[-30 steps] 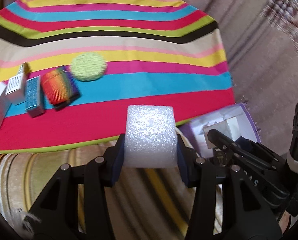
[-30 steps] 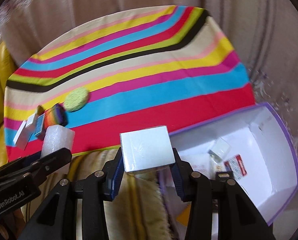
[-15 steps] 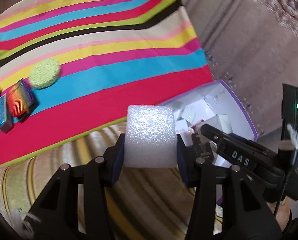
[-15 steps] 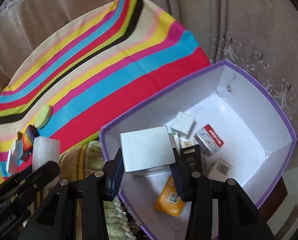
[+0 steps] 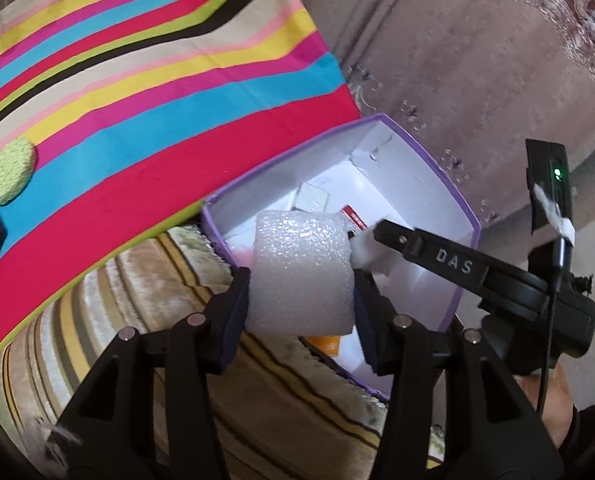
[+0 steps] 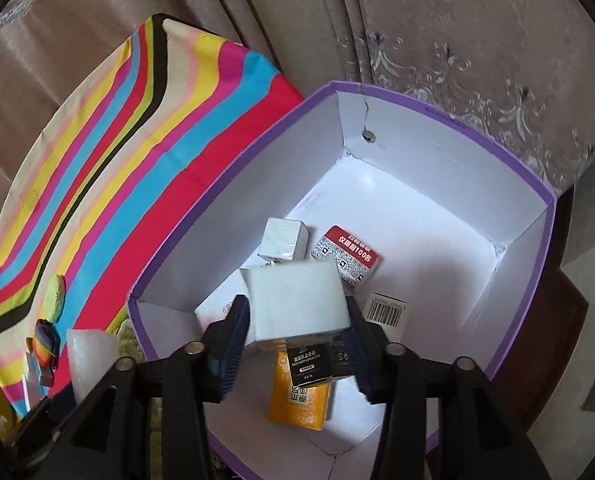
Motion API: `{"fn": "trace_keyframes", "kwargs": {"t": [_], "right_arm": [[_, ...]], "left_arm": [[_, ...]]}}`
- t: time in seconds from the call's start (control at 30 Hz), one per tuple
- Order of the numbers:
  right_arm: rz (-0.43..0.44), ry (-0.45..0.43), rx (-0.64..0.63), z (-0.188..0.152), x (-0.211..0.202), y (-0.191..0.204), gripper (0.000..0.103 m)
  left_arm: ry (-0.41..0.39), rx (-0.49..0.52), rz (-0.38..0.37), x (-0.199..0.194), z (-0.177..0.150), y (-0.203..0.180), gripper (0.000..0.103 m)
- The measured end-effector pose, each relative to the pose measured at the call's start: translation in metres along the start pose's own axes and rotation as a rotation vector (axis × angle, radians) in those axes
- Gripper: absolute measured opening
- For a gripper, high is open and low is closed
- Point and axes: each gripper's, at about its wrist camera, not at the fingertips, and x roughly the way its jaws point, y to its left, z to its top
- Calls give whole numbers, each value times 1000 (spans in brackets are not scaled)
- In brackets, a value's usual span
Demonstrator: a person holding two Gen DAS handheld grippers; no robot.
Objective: Organize objects
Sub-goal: 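Carry the foam block and cube box into the purple box and release both, then move both grippers back over the items left on the cloth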
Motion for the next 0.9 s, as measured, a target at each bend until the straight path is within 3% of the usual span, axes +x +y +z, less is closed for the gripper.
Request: {"fn": "trace_keyframes", "kwargs": {"t": [0.07,0.13,0.3,0.43,0.6,0.9], "right_arm": [[-8,-3,12,1,0,-2,69],[-1,-8,19,0,-1,-3,74],[17,-13,33,1,-1,-5,76],[36,1,19,-1,-1,0,77],[57,-5,-42,-4,-6,18,77],[76,-6,-262,-23,-14,76,77]], "left_arm": [[-2,-7,-2,-1,1,1,71],[-10,-27,-6,-2,2,4,74],[-24,-91,-18,-5,1,13,76],[-40,-117,-82,-10,-1,21,76],[-26,-148,24,-17,-3,34,76],[-78,-174,146,-39,-16,57,76]]}}
